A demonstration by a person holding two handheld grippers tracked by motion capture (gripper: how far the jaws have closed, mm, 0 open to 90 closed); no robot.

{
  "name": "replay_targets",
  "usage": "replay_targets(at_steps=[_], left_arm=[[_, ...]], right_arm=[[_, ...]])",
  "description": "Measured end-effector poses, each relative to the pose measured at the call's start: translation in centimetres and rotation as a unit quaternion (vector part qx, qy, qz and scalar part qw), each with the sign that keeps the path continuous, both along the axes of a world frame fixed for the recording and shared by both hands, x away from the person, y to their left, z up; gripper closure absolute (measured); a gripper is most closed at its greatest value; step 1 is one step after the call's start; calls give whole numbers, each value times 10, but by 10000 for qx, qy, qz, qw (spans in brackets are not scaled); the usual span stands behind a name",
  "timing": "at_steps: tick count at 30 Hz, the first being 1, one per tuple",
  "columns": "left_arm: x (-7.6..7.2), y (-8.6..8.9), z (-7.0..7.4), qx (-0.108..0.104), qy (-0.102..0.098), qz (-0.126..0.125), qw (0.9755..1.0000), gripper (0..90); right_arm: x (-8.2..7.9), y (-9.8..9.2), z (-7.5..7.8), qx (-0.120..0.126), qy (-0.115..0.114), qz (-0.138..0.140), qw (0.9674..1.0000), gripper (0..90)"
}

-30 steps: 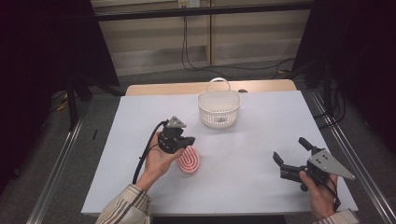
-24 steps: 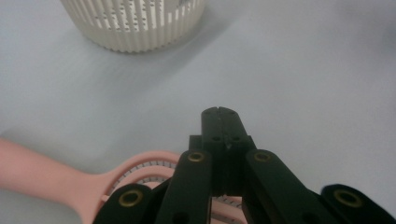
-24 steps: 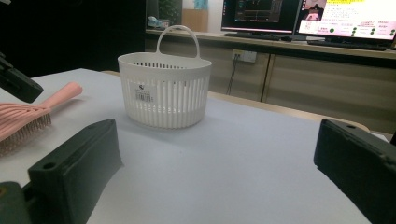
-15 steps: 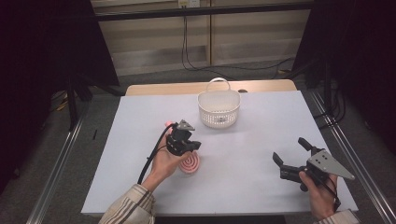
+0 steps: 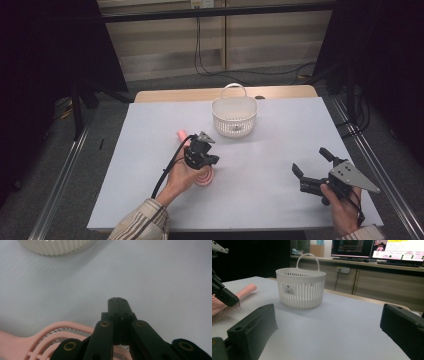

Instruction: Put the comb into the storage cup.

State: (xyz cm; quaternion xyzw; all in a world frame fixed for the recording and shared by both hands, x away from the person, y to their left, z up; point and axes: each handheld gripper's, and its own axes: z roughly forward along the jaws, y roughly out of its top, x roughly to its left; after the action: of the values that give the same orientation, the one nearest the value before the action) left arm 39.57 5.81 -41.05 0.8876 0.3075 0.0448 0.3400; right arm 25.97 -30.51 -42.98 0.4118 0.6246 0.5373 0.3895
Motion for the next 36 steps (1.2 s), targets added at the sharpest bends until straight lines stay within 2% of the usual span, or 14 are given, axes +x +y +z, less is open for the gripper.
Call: replay_targets(at_steps=[2,15,22,29,36], left_arm=[[0,-1,-1,99,-57,18,9999,900],[-1,-4,-8,206,100,-37,9997,900],[-1,-3,-8,175,128,-44,9998,900],[-2,-2,-9,272,172,-45,9995,900],[-1,4,-10,199,246,-3,9995,900]], right_arm=[[0,0,0,-4,7,8,10000,3],[0,0,0,-8,20,22,10000,2],[0,0,0,-8,14,23,10000,2],[-1,0,0,-3,9,23,10000,2],[-1,0,0,-4,15,22,10000,2]])
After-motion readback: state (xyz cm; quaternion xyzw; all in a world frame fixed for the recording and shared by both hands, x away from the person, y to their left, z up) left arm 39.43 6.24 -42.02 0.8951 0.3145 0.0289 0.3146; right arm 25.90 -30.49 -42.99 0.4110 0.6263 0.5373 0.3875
